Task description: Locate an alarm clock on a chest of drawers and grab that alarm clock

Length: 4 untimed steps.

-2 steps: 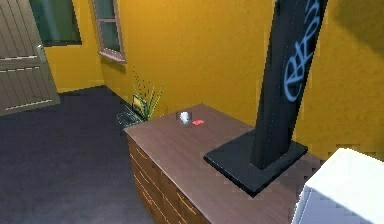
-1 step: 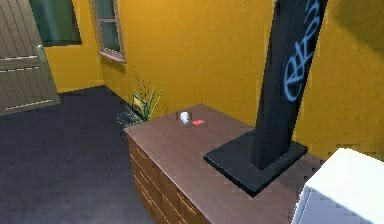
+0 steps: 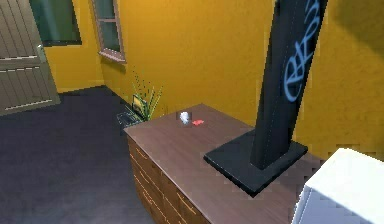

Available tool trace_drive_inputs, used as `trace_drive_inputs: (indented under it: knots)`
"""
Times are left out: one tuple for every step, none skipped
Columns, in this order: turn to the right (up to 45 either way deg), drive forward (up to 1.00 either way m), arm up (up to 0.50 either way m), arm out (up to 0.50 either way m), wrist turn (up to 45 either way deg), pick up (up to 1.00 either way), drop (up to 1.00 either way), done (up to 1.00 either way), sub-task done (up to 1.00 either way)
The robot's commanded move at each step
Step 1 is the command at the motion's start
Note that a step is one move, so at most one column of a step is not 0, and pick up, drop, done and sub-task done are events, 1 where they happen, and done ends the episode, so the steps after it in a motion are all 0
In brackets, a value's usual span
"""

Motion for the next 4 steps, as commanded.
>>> trace_drive_inputs:
  knots:
    - [0.0,0.00,0.00,0.50,0.0,0.00,0.00,0.00,0.00]
    - [0.0,0.00,0.00,0.00,45.0,0.00,0.00,0.00,0.00]
    - [0.0,0.00,0.00,0.00,45.0,0.00,0.00,0.00,0.00]
    - [0.0,0.00,0.00,0.00,45.0,0.00,0.00,0.00,0.00]
